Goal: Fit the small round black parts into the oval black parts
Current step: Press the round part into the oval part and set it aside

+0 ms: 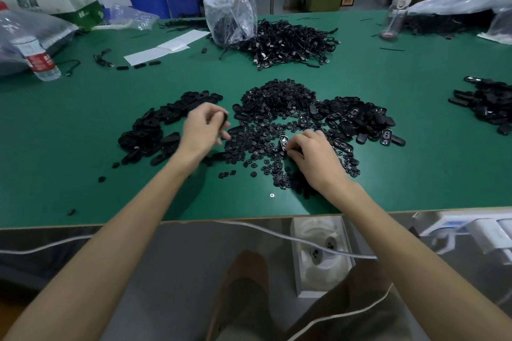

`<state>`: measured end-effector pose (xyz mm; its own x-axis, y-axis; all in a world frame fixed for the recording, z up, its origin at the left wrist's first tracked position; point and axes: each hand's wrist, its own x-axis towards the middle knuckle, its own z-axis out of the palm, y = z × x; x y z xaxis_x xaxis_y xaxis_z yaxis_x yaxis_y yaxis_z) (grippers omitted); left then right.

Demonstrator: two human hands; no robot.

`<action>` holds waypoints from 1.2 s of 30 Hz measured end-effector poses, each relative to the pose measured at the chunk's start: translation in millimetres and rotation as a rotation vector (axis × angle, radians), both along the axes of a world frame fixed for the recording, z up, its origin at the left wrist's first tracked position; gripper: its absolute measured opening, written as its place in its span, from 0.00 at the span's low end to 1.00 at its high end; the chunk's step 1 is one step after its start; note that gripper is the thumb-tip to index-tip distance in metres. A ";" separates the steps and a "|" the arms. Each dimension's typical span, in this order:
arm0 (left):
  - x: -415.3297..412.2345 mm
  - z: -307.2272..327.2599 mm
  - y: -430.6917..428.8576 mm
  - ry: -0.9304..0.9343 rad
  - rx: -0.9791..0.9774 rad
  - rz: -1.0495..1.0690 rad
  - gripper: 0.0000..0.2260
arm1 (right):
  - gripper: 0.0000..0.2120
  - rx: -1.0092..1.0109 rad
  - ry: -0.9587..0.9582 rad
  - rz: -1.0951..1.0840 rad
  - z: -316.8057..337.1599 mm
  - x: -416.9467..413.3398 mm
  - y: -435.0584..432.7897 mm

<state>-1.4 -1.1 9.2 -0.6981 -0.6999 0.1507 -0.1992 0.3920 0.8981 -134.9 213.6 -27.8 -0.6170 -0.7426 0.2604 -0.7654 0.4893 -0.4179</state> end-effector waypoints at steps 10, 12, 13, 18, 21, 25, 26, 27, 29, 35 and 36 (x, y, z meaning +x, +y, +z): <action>-43.9 -15.8 83.2 0.197 0.811 -0.334 0.18 | 0.08 -0.318 -0.234 -0.121 0.5 -2.3 2.9; -46.6 -18.5 88.7 0.199 0.805 -0.369 0.18 | 0.06 -0.413 -0.333 -0.121 1.6 -4.1 6.2; -47.4 -20.3 90.9 0.196 0.798 -0.378 0.17 | 0.05 -0.454 -0.369 -0.127 1.5 -6.3 7.8; -47.5 -31.0 97.5 0.250 0.790 -0.305 0.18 | 0.03 -0.685 -0.661 -0.104 0.3 -16.0 14.8; -46.5 -35.7 102.3 0.238 0.607 -0.280 0.15 | 0.04 -0.831 -0.788 -0.094 -1.0 -18.5 19.7; -44.7 -33.6 105.2 0.261 0.606 -0.292 0.15 | 0.06 -0.878 -0.852 -0.063 -3.9 -20.5 22.9; -44.3 -33.0 105.3 0.265 0.614 -0.294 0.16 | 0.06 -0.883 -0.859 -0.054 -4.3 -20.5 23.2; -44.2 -32.9 105.4 0.267 0.606 -0.299 0.17 | 0.07 -0.888 -0.863 -0.043 -4.7 -20.7 23.0; -43.7 -34.2 106.6 0.255 0.536 -0.317 0.17 | 0.08 -0.887 -0.856 -0.021 -5.9 -21.4 22.8; -42.3 -35.3 112.2 0.248 0.384 -0.390 0.15 | 0.08 -0.890 -0.833 0.036 -9.7 -23.6 22.1; -42.1 -35.0 112.9 0.247 0.382 -0.389 0.14 | 0.07 -0.893 -0.826 0.036 -10.3 -24.0 22.2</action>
